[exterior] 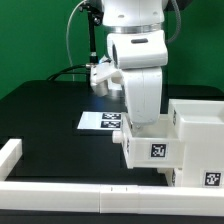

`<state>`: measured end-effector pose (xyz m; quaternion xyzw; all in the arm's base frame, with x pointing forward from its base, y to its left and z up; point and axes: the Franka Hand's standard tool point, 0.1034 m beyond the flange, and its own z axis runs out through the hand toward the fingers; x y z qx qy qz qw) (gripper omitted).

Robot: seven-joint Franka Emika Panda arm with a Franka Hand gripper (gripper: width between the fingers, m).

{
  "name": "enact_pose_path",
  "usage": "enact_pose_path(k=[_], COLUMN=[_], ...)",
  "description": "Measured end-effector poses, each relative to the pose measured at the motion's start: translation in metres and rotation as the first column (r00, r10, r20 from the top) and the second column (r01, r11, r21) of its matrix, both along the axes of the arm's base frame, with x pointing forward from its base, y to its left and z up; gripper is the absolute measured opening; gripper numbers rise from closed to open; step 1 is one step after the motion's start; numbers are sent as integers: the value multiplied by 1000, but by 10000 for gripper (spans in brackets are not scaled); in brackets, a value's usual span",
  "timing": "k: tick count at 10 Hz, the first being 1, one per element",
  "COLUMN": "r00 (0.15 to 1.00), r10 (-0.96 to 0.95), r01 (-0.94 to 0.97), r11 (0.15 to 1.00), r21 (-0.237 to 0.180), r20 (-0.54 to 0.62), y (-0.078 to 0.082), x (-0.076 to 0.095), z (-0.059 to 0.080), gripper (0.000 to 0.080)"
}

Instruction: Assemble drawer

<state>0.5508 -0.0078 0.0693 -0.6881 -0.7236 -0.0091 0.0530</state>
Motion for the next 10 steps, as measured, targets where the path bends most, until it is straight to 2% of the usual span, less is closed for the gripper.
enact_pose_path(k=[3,6,8,10], r00=[1000,1000,1000,1000], r10=[-25,-14,1,1], r01=[25,14,-1,-1], r11=[1000,1000,1000,1000], r21=[3,7,6,2], r20=[-8,-11,-7,-6], y=[7,15,24,26], x=[14,13,13,13], z=[1,-2,0,2], gripper=[38,38,38,38])
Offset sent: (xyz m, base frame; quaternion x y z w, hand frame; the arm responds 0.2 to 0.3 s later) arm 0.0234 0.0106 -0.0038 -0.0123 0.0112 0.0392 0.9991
